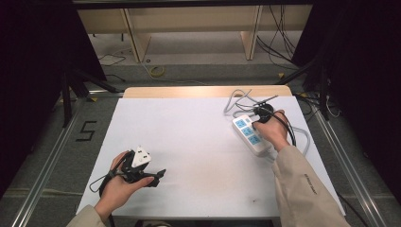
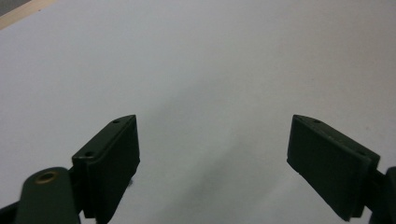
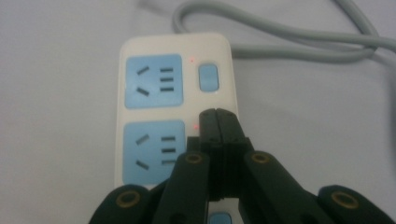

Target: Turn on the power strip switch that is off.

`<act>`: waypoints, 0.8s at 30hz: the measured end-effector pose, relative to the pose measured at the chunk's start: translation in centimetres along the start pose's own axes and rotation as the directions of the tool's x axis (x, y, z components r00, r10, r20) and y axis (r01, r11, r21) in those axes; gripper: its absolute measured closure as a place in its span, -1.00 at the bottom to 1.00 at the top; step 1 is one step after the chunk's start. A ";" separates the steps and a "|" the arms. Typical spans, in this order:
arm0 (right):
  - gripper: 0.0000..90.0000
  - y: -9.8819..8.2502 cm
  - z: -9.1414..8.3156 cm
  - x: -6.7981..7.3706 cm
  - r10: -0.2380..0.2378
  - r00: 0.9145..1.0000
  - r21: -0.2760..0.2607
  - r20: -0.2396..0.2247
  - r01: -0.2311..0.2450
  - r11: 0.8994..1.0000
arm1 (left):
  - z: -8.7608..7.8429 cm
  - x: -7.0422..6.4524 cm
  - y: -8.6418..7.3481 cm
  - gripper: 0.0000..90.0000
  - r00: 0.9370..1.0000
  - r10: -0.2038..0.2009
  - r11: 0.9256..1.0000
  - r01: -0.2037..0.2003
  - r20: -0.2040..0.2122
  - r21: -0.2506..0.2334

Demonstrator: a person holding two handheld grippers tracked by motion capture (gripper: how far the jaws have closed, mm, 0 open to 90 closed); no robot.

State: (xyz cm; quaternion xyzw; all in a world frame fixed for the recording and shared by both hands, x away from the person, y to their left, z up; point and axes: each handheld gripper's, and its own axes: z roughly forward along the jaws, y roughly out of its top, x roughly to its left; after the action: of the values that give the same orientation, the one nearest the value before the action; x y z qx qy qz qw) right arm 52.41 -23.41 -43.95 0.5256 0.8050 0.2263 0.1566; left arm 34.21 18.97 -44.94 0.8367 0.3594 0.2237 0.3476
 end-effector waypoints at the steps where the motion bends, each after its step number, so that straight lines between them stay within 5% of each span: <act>1: 1.00 0.0 0.0 0.0 0.001 1.000 -0.001 -0.002 -0.001 1.000 | 0.0 0.0 0.0 -0.63 1.000 0.000 1.000 0.000 0.000 0.000; 24: 0.70 -0.4 -1.0 0.1 -0.008 0.999 -0.067 -0.033 0.005 0.998 | 0.0 0.0 0.0 -0.63 1.000 0.001 1.000 -0.001 0.000 0.001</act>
State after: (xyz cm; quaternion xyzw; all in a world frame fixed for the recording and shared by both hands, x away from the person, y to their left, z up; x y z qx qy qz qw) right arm 51.59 -23.68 -43.35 0.5135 0.8011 0.2614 0.1617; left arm 34.21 18.98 -44.95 0.8369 0.3592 0.2238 0.3472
